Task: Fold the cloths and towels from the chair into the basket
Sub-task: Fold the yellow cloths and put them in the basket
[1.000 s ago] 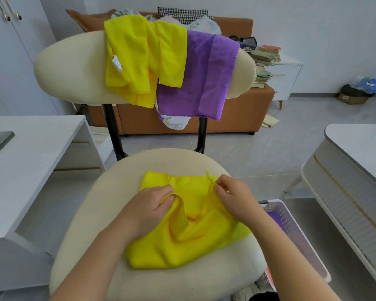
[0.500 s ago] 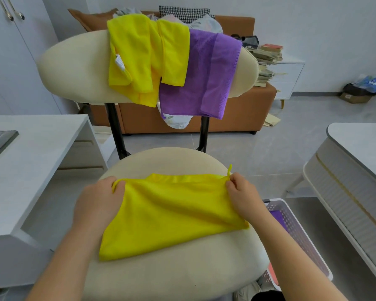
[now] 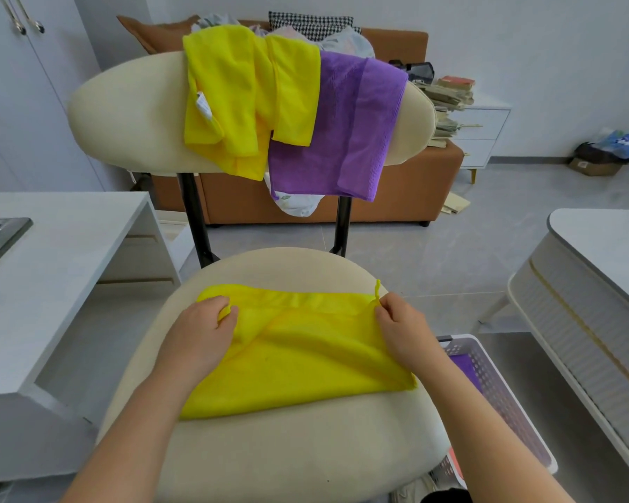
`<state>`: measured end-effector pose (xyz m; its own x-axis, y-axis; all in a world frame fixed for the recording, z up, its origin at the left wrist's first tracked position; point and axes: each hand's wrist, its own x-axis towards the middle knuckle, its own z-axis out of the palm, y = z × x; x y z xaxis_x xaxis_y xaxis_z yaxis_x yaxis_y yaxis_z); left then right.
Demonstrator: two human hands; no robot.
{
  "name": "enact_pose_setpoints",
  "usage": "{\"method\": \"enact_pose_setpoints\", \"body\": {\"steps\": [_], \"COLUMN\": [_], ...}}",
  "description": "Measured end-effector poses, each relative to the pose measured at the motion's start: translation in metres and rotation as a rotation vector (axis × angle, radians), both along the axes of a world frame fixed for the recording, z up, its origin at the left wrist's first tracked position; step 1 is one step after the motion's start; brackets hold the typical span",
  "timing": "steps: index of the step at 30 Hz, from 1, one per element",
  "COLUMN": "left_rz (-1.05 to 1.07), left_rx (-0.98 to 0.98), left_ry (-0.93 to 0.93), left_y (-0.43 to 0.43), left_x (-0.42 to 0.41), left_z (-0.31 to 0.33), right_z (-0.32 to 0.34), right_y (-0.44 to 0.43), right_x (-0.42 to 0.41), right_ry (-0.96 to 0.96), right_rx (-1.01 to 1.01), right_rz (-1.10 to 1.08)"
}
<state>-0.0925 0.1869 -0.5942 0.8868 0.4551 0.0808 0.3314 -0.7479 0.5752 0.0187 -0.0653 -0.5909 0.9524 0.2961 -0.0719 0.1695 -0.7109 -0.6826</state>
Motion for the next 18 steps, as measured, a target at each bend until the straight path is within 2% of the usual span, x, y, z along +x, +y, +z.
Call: {"method": "enact_pose_setpoints", "body": {"steps": [6,11,15,18], "left_rz": [0.078,0.110,0.220,0.245], "left_rx": [0.116,0.106,0.208,0.212], "left_ry": [0.189,0.270,0.181,0.191], "left_y": [0.006,0.010,0.007,0.009], "left_x": [0.001,-0.002,-0.007,-0.008], "left_z": [0.000,-0.002,0.002,0.000], "right_z": [-0.002,-0.001,-0.003,-0.005], "right_y": [-0.002,-0.007,-0.005,0.001], "right_x": [0.002,0.004,0.005,0.005], "right_ry": [-0.071,-0.069,-0.144,-0.147], "right_rx": [-0.131,-0.241,-0.140,-0.084], "right_rz": [0.000,-0.021,-0.074,-0.016]}}
